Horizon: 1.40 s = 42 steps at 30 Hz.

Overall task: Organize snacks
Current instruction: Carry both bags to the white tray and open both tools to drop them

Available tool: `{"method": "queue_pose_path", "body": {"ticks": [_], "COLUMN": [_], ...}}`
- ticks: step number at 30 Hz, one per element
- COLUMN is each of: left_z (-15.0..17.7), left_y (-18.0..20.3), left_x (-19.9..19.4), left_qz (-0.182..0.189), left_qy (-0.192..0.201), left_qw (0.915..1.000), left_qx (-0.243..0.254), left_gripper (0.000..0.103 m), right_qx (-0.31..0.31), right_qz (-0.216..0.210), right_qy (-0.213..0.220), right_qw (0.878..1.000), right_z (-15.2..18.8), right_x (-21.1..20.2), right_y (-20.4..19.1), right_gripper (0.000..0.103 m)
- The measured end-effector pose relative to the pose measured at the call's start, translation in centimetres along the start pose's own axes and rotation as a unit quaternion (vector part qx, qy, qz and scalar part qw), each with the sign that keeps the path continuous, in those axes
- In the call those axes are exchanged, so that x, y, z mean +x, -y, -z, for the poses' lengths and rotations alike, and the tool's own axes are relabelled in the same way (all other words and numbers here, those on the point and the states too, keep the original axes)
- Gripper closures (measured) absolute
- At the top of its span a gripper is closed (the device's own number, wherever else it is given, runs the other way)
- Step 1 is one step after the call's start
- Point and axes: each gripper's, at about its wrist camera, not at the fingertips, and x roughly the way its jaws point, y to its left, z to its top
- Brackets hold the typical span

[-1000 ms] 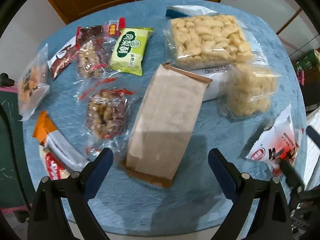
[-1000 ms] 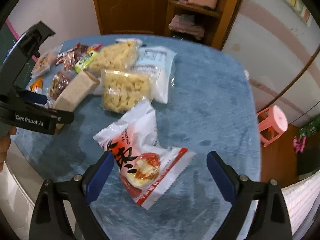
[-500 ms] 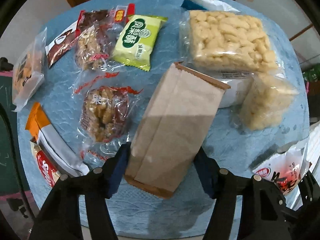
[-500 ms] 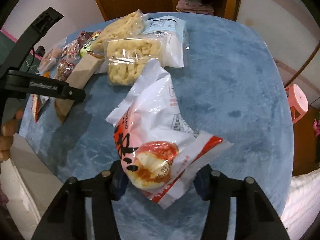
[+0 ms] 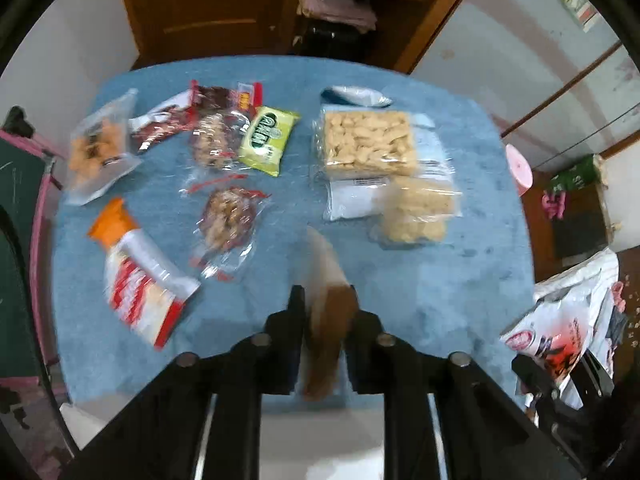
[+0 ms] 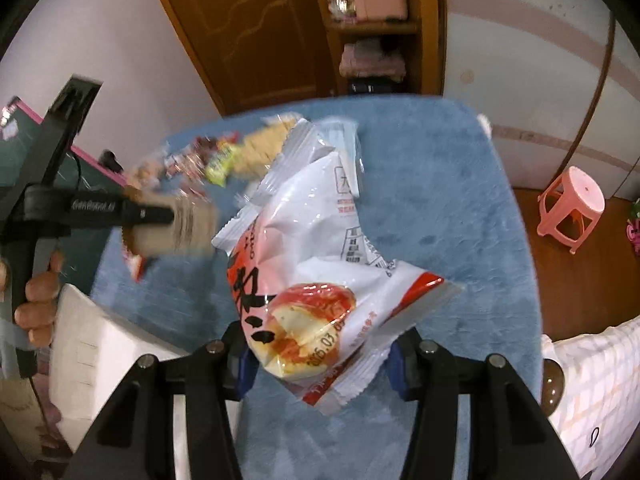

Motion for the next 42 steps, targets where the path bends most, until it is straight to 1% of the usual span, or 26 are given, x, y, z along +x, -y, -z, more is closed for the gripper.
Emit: {"method": "queue_pose_path", "body": {"ticks": [1,2,5,9,11,13,17,20,22,25,28,30,33,34,35,36,37,38,39,42], "left_z": [0.5,1.0,2.0,4.4,5.6,7.3,11.1,14.3,16.2,18.6,20.6,21.8,22.8,22.9,23.0,23.1,23.3,23.3,23.5,23.8], "left_y": [0.1,-0.1,-1.2,-2.0,-3.3,-3.8,-4.7,-5.5,-6.1,-6.8,-7.5,-7.9,-8.3,-8.4,-8.4,-8.4,-8.4,-8.4,-8.4,-8.0], "left_x": [-1.5,-2.9,-6.1,-10.1,-12.3,-15.1,-19.3,-21.5,-21.8,-20.9,-18.7,-17.1,-14.7,-14.0,-13.1,-12.4,-11.9,-11.6,-11.5,-11.7], "left_qz": [0.013,0.013,-0.004,-0.005,-0.005,0.000,0.013,0.010,0.008,-0.005,-0.025,-0.046,-0.076,-0.085,-0.095,-0.098,-0.091,-0.083,-0.074,-0.057], "left_qy": [0.010,0.023,0.060,0.098,0.123,0.146,0.183,0.203,0.209,0.212,0.212,0.215,0.214,0.212,0.206,0.200,0.196,0.195,0.199,0.208], "left_qw": [0.9998,0.9996,0.9975,0.9942,0.9913,0.9878,0.9806,0.9763,0.9753,0.9750,0.9751,0.9737,0.9718,0.9715,0.9718,0.9727,0.9743,0.9753,0.9756,0.9743], "left_qx": [0.007,0.014,0.036,0.044,0.048,0.053,0.069,0.074,0.073,0.066,0.060,0.059,0.062,0.062,0.065,0.067,0.065,0.060,0.056,0.065], "left_gripper": [0.091,0.091,0.092,0.092,0.092,0.092,0.092,0.092,0.092,0.092,0.092,0.092,0.091,0.087,0.079,0.058,0.029,0.018,0.012,0.012], "right_qx": [0.000,-0.002,-0.013,-0.026,-0.038,-0.049,-0.073,-0.096,-0.113,-0.134,-0.146,-0.149,-0.148,-0.147,-0.148,-0.148,-0.144,-0.134,-0.121,-0.079], "right_qz": [-0.003,-0.006,-0.017,-0.038,-0.048,-0.055,-0.071,-0.081,-0.084,-0.072,-0.059,-0.057,-0.060,-0.057,-0.052,-0.045,-0.038,-0.032,-0.034,-0.067], "right_qy": [0.009,0.021,0.049,0.069,0.078,0.086,0.098,0.103,0.104,0.099,0.085,0.072,0.048,0.037,0.029,0.022,0.018,0.016,0.010,-0.005], "right_qw": [1.000,1.000,0.999,0.997,0.995,0.994,0.990,0.987,0.985,0.983,0.984,0.985,0.986,0.987,0.987,0.988,0.989,0.990,0.992,0.995], "right_z": [0.0,0.1,0.2,0.8,1.3,1.9,2.9,4.0,4.9,6.3,7.7,8.7,9.9,10.4,10.7,11.2,11.7,12.1,12.4,12.7], "right_x": [-1.1,-2.4,-4.9,-7.7,-9.0,-10.4,-12.7,-13.9,-14.0,-13.5,-12.0,-10.6,-8.6,-7.8,-7.3,-6.7,-6.3,-5.9,-5.5,-5.1], "right_y": [-0.3,-0.8,-2.5,-4.5,-5.7,-6.9,-9.7,-12.2,-13.9,-16.0,-17.7,-18.2,-18.5,-18.5,-18.6,-18.6,-18.5,-18.2,-17.8,-16.6], "right_gripper": [0.051,0.051,0.051,0.051,0.051,0.051,0.051,0.051,0.051,0.050,0.049,0.049,0.046,0.046,0.045,0.045,0.045,0.045,0.045,0.045]}}
